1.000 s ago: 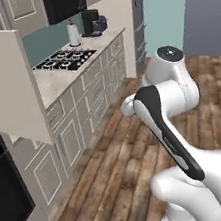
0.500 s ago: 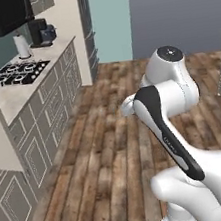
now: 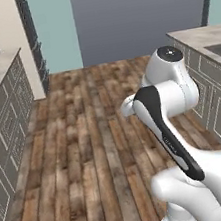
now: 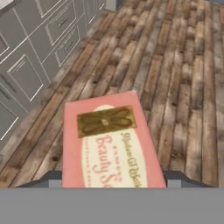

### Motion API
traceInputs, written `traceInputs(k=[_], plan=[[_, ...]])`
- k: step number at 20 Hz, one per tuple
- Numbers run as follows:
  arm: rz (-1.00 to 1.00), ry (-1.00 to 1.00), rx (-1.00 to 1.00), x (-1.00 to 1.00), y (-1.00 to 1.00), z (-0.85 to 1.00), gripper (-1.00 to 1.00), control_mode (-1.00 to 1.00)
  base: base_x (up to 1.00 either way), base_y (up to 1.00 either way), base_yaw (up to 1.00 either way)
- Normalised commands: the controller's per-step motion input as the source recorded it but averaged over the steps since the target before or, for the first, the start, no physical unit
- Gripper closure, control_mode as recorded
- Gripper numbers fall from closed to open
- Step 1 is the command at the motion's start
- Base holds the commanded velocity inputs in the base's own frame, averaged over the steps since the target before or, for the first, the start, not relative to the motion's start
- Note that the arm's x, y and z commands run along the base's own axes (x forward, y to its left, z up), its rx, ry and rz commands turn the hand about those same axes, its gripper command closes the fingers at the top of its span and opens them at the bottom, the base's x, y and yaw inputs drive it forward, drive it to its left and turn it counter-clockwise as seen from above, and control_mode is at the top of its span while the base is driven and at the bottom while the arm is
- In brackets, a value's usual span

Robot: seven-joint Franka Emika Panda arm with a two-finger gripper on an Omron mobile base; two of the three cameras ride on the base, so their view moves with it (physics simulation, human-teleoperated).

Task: Open the cabinet. Pick the bar soap and place it next to the sink. Then close the cabinet.

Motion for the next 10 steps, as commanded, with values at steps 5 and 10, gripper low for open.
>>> traceInputs(k=[5,10], plan=[[0.0,0.0,0.0,0.0,0.0,0.0,1.0,1.0,-0.04,-0.33,-0.45],[0.0,0.0,0.0,0.0,0.0,0.0,1.0,1.0,0.0,-0.31,-0.46]])
